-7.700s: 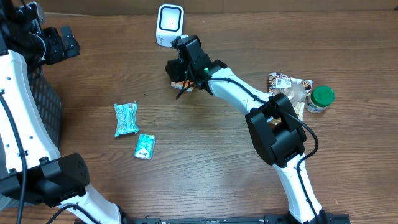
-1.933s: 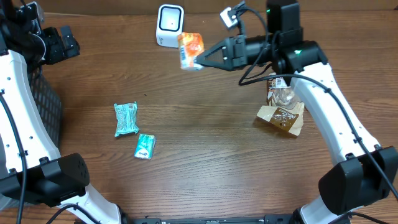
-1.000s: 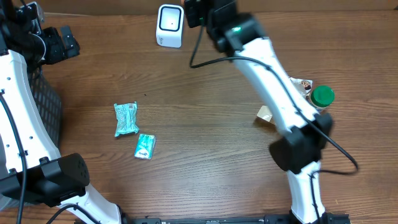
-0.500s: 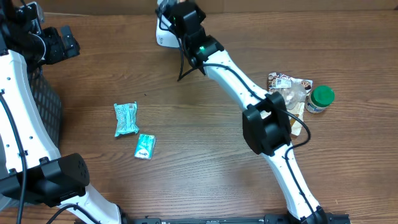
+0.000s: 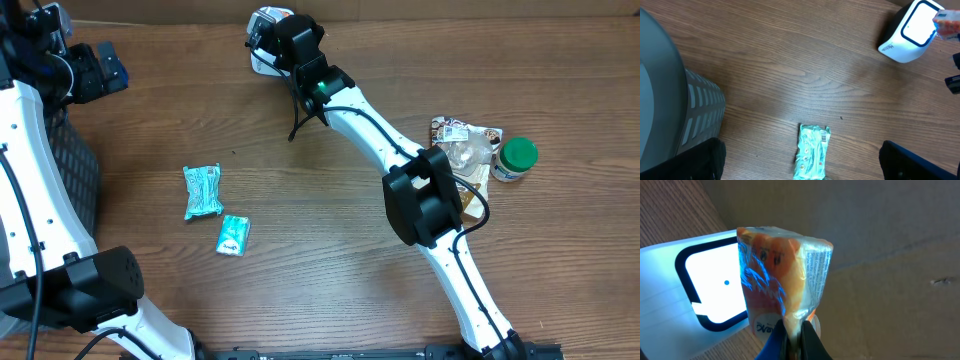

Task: Scan the item barcode
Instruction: 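Hold the orange packet in front of the scanner window, then carry the orange packet right and drop it beside the jar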

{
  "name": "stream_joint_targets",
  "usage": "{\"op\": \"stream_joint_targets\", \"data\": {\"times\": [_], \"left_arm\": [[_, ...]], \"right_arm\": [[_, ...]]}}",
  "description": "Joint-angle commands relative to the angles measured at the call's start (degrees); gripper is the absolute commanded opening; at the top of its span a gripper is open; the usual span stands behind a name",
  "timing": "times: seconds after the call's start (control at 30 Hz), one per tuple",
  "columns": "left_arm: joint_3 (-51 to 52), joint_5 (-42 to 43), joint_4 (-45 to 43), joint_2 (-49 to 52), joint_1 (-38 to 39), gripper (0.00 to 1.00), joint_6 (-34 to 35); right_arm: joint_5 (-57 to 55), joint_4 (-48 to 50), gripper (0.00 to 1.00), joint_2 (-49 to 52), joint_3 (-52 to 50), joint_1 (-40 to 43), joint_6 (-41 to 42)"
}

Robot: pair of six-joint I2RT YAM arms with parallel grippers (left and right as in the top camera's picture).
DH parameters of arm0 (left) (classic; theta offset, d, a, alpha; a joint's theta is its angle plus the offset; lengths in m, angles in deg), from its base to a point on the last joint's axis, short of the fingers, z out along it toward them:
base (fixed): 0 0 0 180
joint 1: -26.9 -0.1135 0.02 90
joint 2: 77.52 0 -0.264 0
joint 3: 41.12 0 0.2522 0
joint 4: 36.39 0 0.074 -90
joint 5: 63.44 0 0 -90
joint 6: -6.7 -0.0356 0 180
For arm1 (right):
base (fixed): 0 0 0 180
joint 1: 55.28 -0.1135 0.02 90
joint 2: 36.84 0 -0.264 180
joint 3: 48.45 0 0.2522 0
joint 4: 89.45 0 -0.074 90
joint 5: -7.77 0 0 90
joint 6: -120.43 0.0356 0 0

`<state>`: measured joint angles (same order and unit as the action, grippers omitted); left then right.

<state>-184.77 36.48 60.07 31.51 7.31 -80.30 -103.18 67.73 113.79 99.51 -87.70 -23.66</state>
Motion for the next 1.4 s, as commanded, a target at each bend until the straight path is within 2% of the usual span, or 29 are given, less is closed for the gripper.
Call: {"op": "stream_joint_targets", "data": {"times": [0.0,0.1,0.3,0.63,0.8,0.83,0.93,1.07,1.3,1.37], "left_arm": [[-0.3,0.6,-0.2,0.0,0.1,1.00,0.4],[-0.3,0.6,-0.2,0.0,0.1,1.00,0.4],[-0.3,0.6,-0.2,0.0,0.1,1.00,0.4],[-0.3,0.6,-0.2,0.0,0.1,1.00,0.4],[-0.3,0.6,-0.2,0.0,0.1,1.00,0.4],[-0.3,0.6,-0.2,0.0,0.1,1.00,0.4],[-0.3,0.6,-0.2,0.0,0.1,1.00,0.4],[-0.3,0.6,-0.2,0.0,0.1,1.00,0.4],[-0.3,0.6,-0.2,0.0,0.1,1.00,0.4],[-0.3,0.6,-0.2,0.0,0.1,1.00,0.4]], "right_arm": [[0.5,0.2,0.04,-0.6,0.8,-0.9,-0.4],[0.4,0.2,0.04,-1.2,0.8,-1.2,0.2],[5.8,-4.9,0.04,-8.5,0.8,-1.1,16.5],[16.2,-35.2,0.04,-29.0,0.8,0.9,52.6],[16.9,-54.3,0.04,-32.4,0.8,6.2,64.5],[16.9,-61.7,0.04,-31.9,0.8,8.5,67.5],[17.3,-71.4,0.04,-30.4,-1.5,12.3,69.1],[17.7,-71.4,0.04,-30.3,-10.5,15.4,68.9],[17.7,-59.3,0.04,-30.3,-29.0,20.3,68.9],[17.8,-58.5,0.05,-30.3,-31.0,21.5,68.9]]}}
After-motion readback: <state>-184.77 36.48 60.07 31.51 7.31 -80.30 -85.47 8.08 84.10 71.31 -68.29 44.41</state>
